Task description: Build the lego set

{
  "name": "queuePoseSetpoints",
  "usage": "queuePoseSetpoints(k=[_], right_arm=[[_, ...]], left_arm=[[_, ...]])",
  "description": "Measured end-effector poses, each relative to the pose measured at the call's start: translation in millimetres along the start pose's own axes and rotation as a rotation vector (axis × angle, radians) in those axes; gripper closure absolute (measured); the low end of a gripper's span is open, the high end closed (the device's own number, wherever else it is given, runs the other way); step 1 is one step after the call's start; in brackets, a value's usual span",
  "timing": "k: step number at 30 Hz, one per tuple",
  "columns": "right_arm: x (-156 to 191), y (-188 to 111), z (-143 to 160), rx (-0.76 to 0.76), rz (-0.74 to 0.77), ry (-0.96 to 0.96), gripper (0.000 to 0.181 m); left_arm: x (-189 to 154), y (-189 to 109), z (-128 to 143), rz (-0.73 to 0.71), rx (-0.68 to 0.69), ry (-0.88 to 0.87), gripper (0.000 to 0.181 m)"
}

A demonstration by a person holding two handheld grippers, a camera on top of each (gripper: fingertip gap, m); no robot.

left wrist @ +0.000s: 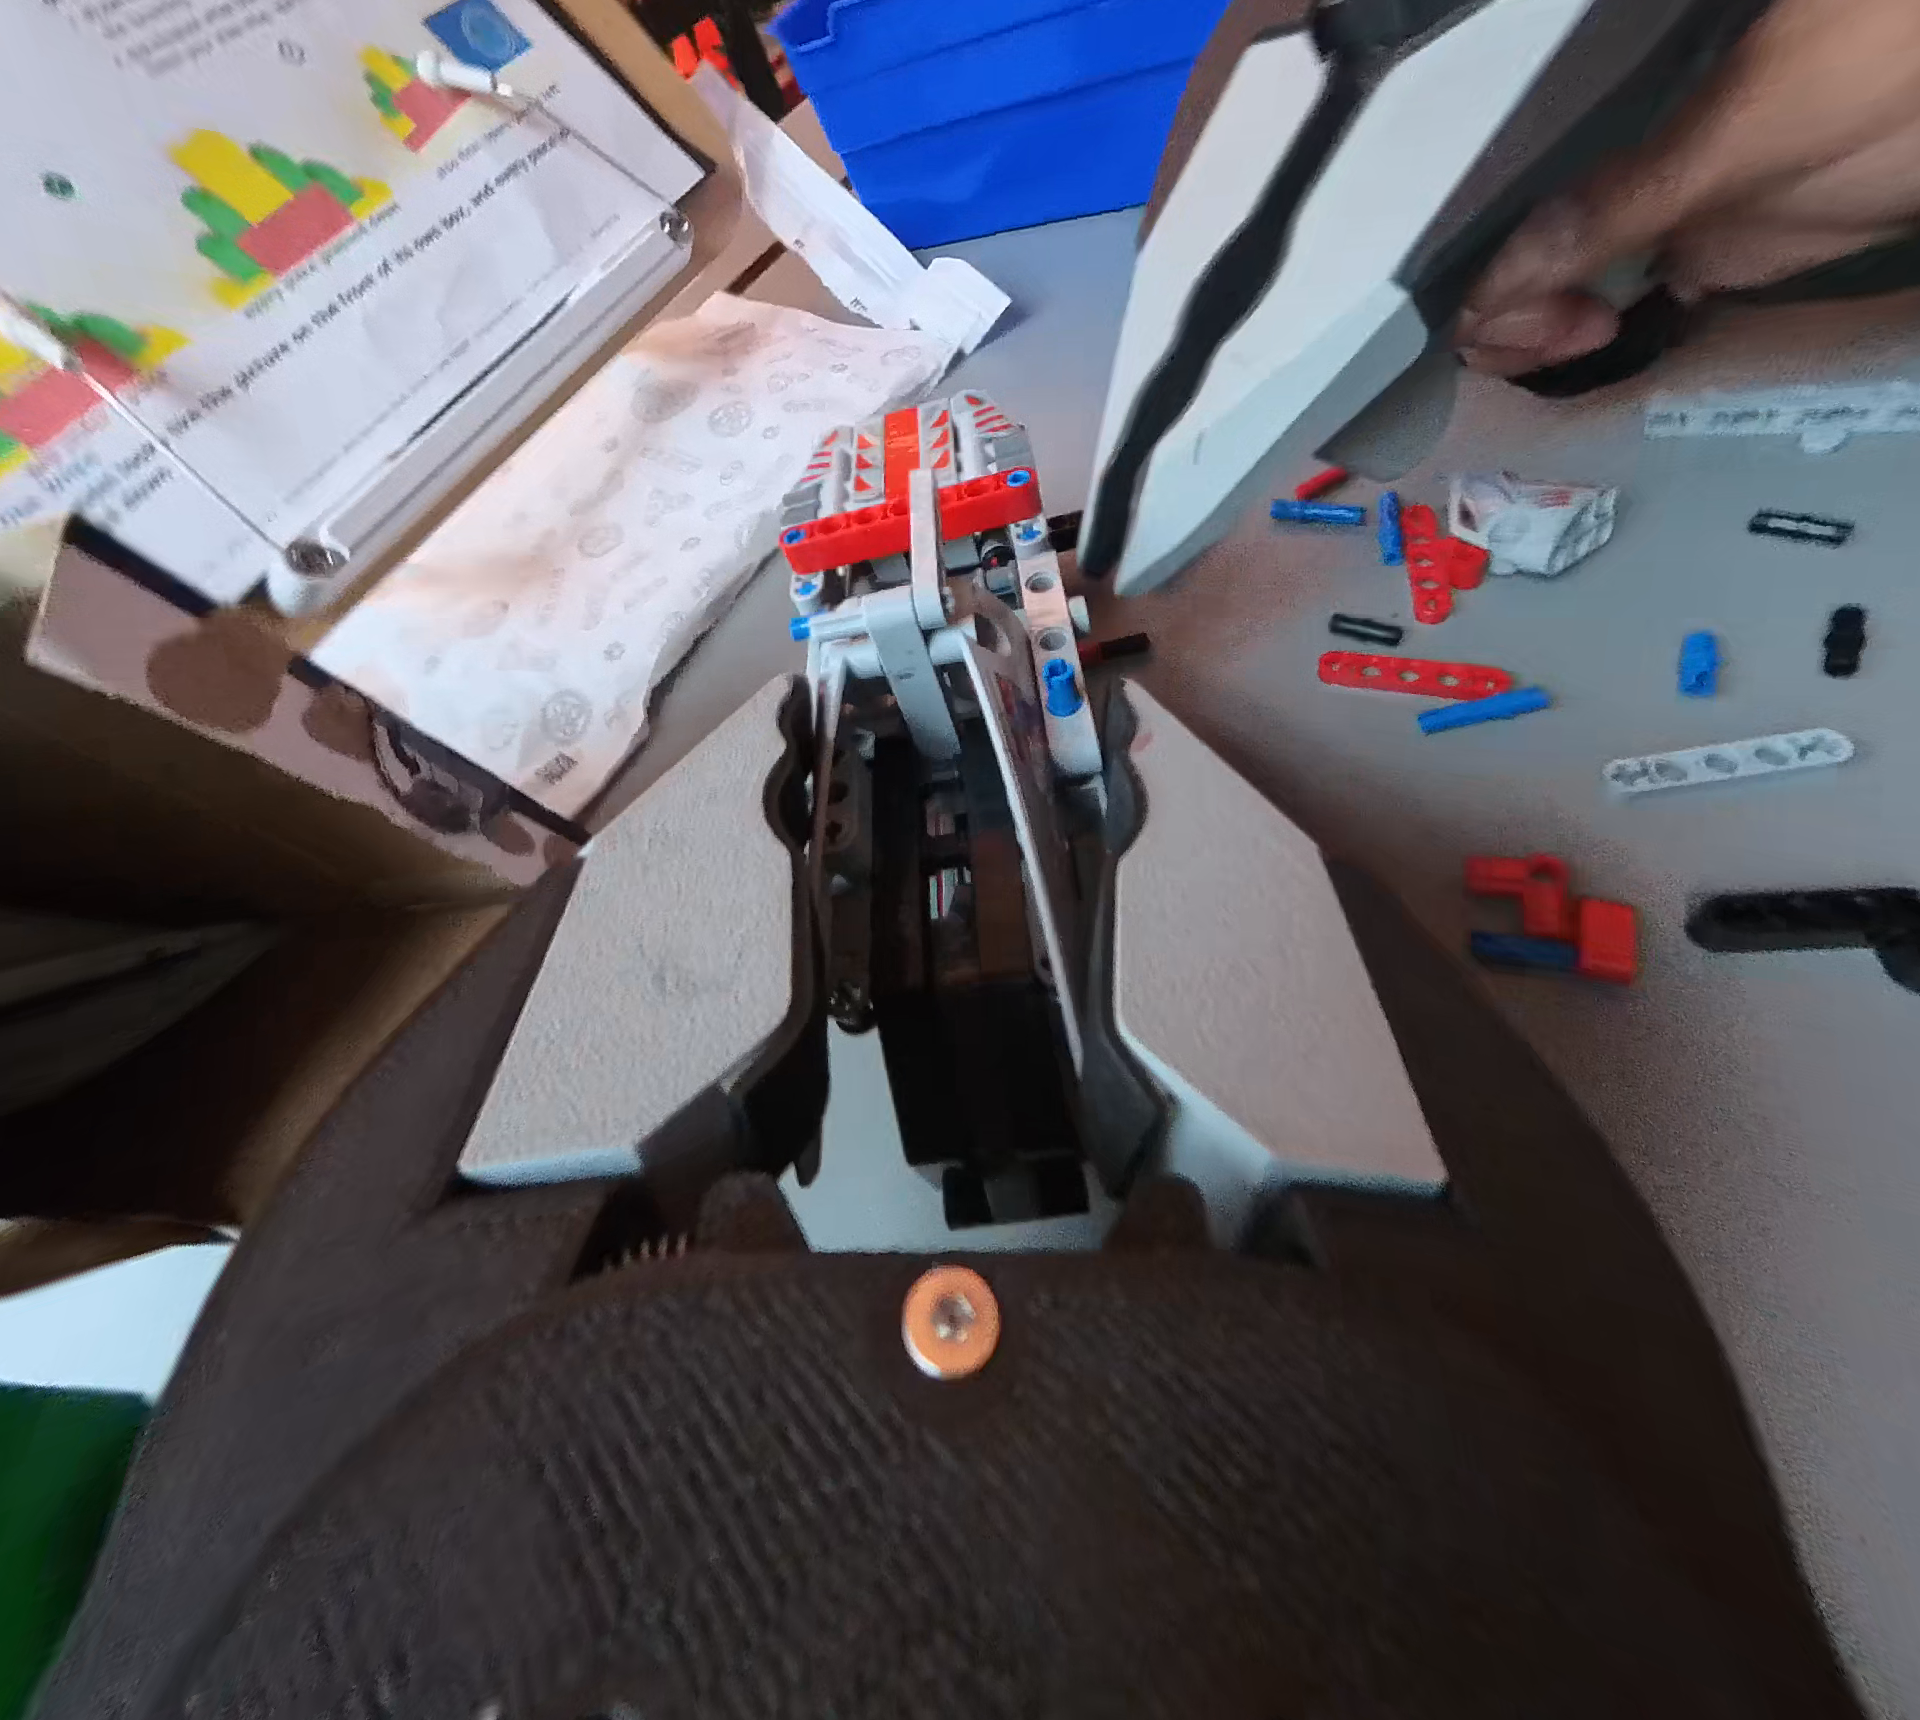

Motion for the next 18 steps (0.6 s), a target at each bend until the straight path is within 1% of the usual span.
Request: queuePoseSetpoints(k=[2,4,7,10,12,17,18], right_arm=[[3.8,3.8,1.3,0.019,-0.086,0.086,0.172],[4.4,4.4,1.7,0.013,-0.186,0.182,0.172],[-0.4,3.3,4.8,-0.009,-0.292,0.318,0.176],[-3.4,4.0,7.8,-0.034,-0.386,0.457,0.169],[-4.6,5.4,10.0,-0.041,-0.429,0.525,0.166],[-11.1,7.9,14.2,-0.065,-0.464,0.623,0.176],[-11.5,8.9,14.9,-0.064,-0.467,0.634,0.173]], left_arm=[[-4.6,0.3,-2.0,-0.002,0.002,0.074,0.127],[-6.4,0.2,-2.6,-0.018,0.003,0.132,0.127],[-10.4,-0.2,-3.0,-0.042,0.005,0.232,0.128],[-12.1,1.0,-3.7,-0.063,0.017,0.263,0.127],[-13.0,1.1,-4.0,-0.072,0.024,0.276,0.127],[-13.3,2.4,-5.2,-0.086,0.044,0.266,0.128],[-12.5,2.7,-5.5,-0.090,0.051,0.250,0.128]])
Point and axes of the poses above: each gripper's, where its closed fingertips meet, y out along the fingers, z out of its underside, x = y × z across the jaws, the point moved 7 cm from there along -y, back along the fingers, and after that the axes turned 3 degrees about z, right-handed, at the moved point
